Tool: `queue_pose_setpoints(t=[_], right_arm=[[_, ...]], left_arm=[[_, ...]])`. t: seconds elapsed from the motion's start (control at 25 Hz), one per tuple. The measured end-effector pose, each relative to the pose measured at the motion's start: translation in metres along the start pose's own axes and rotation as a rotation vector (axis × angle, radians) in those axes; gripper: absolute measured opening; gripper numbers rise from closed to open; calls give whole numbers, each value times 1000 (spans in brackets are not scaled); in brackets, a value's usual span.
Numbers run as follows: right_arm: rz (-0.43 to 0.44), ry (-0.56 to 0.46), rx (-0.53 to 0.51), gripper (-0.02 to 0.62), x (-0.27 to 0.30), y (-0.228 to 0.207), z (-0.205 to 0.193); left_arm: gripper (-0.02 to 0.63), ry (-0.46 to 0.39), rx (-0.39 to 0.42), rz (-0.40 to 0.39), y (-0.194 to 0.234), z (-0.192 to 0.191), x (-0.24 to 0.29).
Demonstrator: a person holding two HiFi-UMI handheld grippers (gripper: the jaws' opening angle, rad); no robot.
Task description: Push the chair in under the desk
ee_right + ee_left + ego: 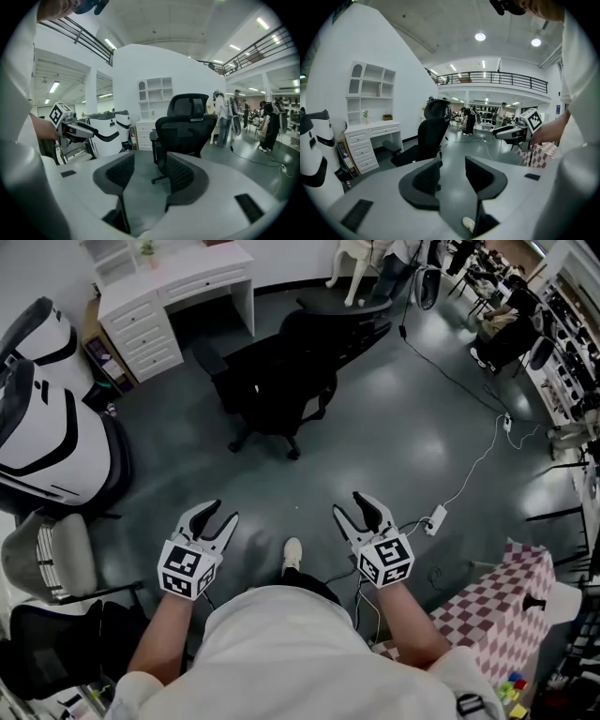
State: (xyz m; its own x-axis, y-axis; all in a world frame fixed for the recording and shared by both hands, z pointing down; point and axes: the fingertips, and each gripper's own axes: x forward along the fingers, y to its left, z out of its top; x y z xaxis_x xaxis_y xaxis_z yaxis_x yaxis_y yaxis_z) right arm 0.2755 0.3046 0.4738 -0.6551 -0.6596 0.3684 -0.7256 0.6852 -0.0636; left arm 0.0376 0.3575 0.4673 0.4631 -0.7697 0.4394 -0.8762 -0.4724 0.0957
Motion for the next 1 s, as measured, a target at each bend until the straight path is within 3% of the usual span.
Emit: queue_pose_setpoints(t=[0.52, 1.0], right_arm=[[35, -36, 5, 202, 56, -134, 36], [18, -40, 1, 202, 107, -183, 66]], left_arm=[[175, -3, 10, 78, 14, 65, 112], [181, -13, 31, 71, 53, 97, 169]])
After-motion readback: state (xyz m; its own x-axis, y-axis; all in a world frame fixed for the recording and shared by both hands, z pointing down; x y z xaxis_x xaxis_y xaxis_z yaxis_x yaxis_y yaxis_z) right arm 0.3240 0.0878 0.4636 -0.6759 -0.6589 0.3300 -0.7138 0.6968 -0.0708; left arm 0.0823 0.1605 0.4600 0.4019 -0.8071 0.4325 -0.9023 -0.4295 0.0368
